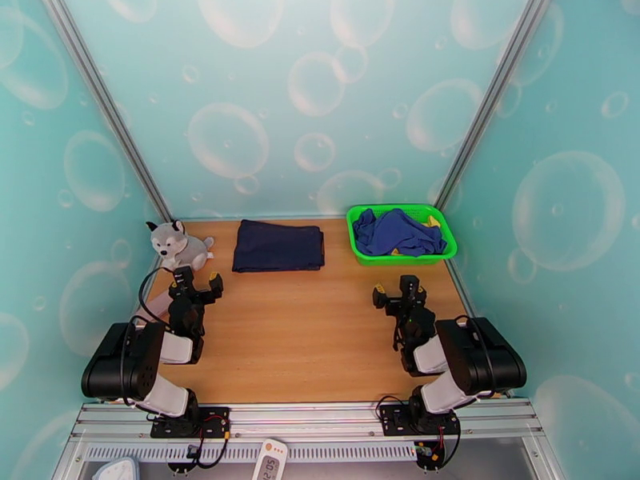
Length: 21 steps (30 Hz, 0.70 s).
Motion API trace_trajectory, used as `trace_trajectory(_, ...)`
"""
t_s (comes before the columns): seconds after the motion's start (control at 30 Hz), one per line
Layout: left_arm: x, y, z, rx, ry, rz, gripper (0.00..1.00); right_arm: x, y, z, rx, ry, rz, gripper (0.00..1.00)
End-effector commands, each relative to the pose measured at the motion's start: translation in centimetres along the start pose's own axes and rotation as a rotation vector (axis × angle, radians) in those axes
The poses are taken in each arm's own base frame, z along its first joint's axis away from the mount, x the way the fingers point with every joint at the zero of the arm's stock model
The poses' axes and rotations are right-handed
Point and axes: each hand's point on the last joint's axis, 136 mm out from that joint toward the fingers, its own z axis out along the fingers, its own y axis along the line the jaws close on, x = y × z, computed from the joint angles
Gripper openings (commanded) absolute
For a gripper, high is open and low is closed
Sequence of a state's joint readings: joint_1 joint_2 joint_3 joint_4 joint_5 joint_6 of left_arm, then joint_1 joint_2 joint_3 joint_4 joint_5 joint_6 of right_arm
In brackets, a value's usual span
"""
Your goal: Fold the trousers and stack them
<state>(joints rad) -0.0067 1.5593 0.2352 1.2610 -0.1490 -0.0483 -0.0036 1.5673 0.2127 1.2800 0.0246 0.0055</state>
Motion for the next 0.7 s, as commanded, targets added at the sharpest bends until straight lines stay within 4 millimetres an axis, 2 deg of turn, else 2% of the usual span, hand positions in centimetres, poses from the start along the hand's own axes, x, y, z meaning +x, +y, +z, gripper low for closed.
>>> trace_trajectory(0.0, -0.15, 0.01, 0.21, -0.002, 0.004, 0.007, 0.99, 0.08, -1.45, 0.96, 0.024, 0.031, 0.059, 0.99)
trace_trajectory(0.67, -0.04, -0.47, 0.20, 0.034, 0.010, 0.014, 0.99, 0.17, -0.96, 1.19, 0.013, 0.043, 0.039, 0.99)
